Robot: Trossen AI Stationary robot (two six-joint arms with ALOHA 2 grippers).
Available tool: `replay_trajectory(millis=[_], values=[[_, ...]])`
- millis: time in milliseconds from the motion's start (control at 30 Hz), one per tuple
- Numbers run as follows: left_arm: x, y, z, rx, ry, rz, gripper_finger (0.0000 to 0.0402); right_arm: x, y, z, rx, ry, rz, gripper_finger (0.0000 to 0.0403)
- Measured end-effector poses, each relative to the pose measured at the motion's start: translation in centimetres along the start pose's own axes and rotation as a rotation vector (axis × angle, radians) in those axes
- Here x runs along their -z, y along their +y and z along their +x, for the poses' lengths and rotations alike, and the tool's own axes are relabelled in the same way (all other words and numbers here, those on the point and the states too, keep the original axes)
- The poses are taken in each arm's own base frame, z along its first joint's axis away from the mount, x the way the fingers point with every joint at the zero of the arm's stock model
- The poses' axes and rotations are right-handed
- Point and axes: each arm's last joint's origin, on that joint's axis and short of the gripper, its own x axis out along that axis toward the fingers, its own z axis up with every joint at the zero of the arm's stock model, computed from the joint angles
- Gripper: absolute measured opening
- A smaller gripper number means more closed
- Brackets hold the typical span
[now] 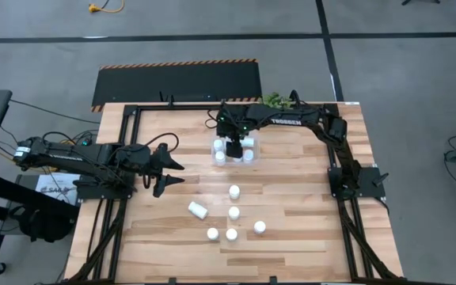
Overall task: Pick and place pill bottles into a basket
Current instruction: Put the white medicine bottle into the transparent bin
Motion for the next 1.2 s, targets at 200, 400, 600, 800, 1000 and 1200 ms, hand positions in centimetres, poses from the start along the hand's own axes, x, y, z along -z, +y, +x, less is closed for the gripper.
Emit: replay_trajectory(millis=[200, 400, 600, 800, 1000, 1200], values=[[0.0, 0.0, 0.0, 0.0, 0.001, 0.0, 0.0217, -0.3, 0.1, -1.3, -0.012, 0.042, -0.005, 0.0226], [0.0, 0.0, 0.0, 0.0, 0.002, 0.001, 0.0217, -1.0, 0.1, -4.0, -0.023, 0.094, -0.018, 0.0226], [0.0, 0.0, 0.0, 0.0, 0.002, 0.001, 0.0217, -1.3, 0.4, -7.6, -0.024, 0.188, -0.01, 0.0226], [0.0, 0.0, 0.0, 0.0, 0.002, 0.011, 0.0217, -0.5, 1.3, -10.8, -0.077, 0.345, 0.055, 0.0226], [0.0, 0.0, 0.0, 0.001, 0.002, 0.032, 0.0217, -0.8, 3.4, -13.5, -0.127, 0.266, 0.119, 0.0226], [0.0, 0.0, 0.0, 0.001, 0.001, 0.046, 0.0217, -0.6, 7.2, -18.1, -0.115, 0.163, 0.077, 0.0226]])
